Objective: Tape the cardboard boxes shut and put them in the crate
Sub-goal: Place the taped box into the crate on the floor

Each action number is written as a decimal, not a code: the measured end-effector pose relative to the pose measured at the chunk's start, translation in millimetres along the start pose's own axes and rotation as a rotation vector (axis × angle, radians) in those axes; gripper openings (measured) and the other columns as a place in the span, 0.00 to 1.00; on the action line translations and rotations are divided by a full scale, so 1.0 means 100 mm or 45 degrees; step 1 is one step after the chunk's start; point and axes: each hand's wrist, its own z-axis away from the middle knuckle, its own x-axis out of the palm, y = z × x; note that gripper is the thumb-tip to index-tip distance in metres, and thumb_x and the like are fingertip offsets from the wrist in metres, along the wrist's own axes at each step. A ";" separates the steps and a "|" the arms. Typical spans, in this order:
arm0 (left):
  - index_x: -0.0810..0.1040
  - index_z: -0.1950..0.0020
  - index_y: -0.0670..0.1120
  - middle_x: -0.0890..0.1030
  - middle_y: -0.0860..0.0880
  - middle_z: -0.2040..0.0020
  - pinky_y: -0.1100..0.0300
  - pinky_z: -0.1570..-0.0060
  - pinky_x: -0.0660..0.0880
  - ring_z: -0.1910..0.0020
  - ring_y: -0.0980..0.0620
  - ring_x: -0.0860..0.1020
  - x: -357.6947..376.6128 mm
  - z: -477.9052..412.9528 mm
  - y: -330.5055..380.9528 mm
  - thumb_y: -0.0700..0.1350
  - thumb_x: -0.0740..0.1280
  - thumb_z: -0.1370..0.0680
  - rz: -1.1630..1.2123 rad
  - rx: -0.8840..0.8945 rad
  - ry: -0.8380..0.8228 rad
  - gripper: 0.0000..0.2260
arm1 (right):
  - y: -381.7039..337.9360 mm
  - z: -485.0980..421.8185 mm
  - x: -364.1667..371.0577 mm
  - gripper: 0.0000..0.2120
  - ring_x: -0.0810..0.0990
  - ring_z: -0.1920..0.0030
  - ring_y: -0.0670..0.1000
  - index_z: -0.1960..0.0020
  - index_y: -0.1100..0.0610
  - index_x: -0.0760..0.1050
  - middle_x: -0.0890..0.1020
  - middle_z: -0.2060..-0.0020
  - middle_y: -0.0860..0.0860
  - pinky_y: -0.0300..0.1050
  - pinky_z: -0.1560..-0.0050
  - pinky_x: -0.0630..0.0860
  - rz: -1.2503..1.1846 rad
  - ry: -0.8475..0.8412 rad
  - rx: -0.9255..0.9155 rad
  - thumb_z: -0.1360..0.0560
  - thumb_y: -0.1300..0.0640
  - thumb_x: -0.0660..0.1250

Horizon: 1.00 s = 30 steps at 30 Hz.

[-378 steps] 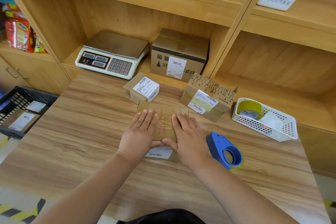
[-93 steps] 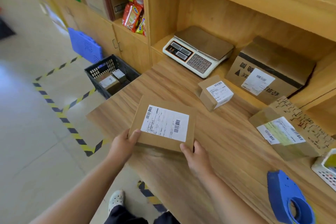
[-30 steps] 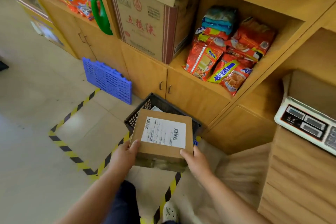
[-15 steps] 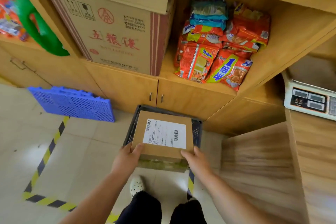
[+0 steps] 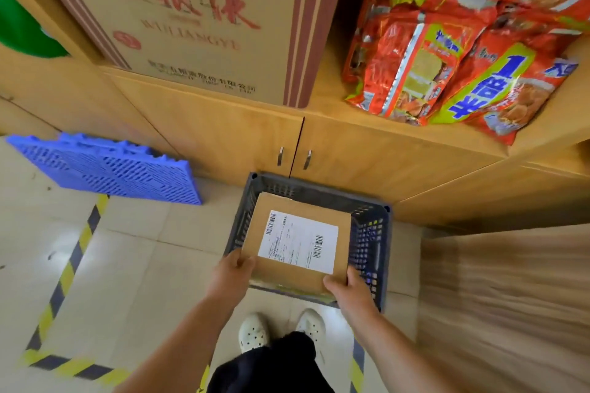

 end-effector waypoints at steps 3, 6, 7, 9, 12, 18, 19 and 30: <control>0.75 0.52 0.41 0.75 0.43 0.55 0.55 0.56 0.70 0.56 0.45 0.73 0.17 -0.52 -0.24 0.40 0.61 0.20 0.003 -0.019 0.026 0.05 | 0.14 -0.45 0.22 0.07 0.77 0.56 0.45 0.48 0.55 0.72 0.80 0.53 0.48 0.36 0.58 0.71 0.010 -0.015 -0.034 0.25 0.63 0.65; 0.75 0.49 0.39 0.70 0.41 0.51 0.59 0.64 0.66 0.58 0.47 0.71 0.33 -1.02 -0.50 0.38 0.60 0.21 -0.096 -0.027 0.057 0.06 | 0.33 -0.93 0.48 0.10 0.76 0.57 0.42 0.47 0.52 0.72 0.80 0.53 0.46 0.31 0.61 0.71 0.019 -0.023 -0.027 0.24 0.64 0.65; 0.75 0.51 0.38 0.70 0.42 0.53 0.60 0.66 0.64 0.59 0.47 0.70 0.37 -1.16 -0.59 0.37 0.60 0.21 -0.134 -0.025 0.061 0.05 | 0.40 -1.06 0.56 0.10 0.77 0.56 0.42 0.46 0.52 0.72 0.80 0.52 0.47 0.33 0.60 0.71 0.027 -0.026 -0.014 0.24 0.64 0.65; 0.71 0.60 0.42 0.71 0.45 0.59 0.58 0.66 0.63 0.62 0.48 0.69 0.47 -1.42 -0.77 0.35 0.59 0.23 -0.242 -0.024 0.081 0.07 | 0.55 -1.34 0.72 0.12 0.78 0.53 0.45 0.42 0.52 0.72 0.81 0.49 0.47 0.37 0.54 0.71 0.054 -0.043 0.006 0.24 0.63 0.65; 0.70 0.60 0.47 0.73 0.46 0.62 0.56 0.62 0.67 0.60 0.44 0.72 0.59 -1.74 -1.03 0.34 0.59 0.25 -0.373 -0.032 0.110 0.09 | 0.77 -1.71 0.92 0.17 0.78 0.49 0.48 0.37 0.53 0.72 0.81 0.46 0.48 0.39 0.51 0.70 0.114 -0.056 0.034 0.24 0.63 0.66; 0.71 0.46 0.43 0.78 0.43 0.51 0.54 0.55 0.72 0.53 0.43 0.75 0.83 -2.09 -1.27 0.38 0.57 0.23 -0.637 -0.085 0.162 0.08 | 1.04 -2.08 1.16 0.20 0.76 0.52 0.47 0.35 0.54 0.71 0.79 0.50 0.47 0.36 0.54 0.68 0.187 -0.040 0.048 0.25 0.66 0.64; 0.70 0.45 0.42 0.77 0.42 0.49 0.53 0.53 0.73 0.51 0.42 0.75 0.86 -2.11 -1.28 0.38 0.56 0.23 -0.656 -0.073 0.179 0.08 | 1.06 -2.11 1.18 0.19 0.75 0.53 0.47 0.35 0.54 0.71 0.78 0.51 0.46 0.35 0.55 0.67 0.206 -0.045 0.046 0.25 0.66 0.64; 0.54 0.26 0.35 0.67 0.43 0.33 0.59 0.42 0.70 0.36 0.46 0.69 1.04 -1.95 -1.40 0.42 0.54 0.21 -1.276 0.071 0.204 0.25 | 1.22 -2.17 1.28 0.18 0.76 0.51 0.49 0.37 0.52 0.70 0.79 0.45 0.49 0.38 0.54 0.68 0.402 -0.049 0.061 0.25 0.62 0.64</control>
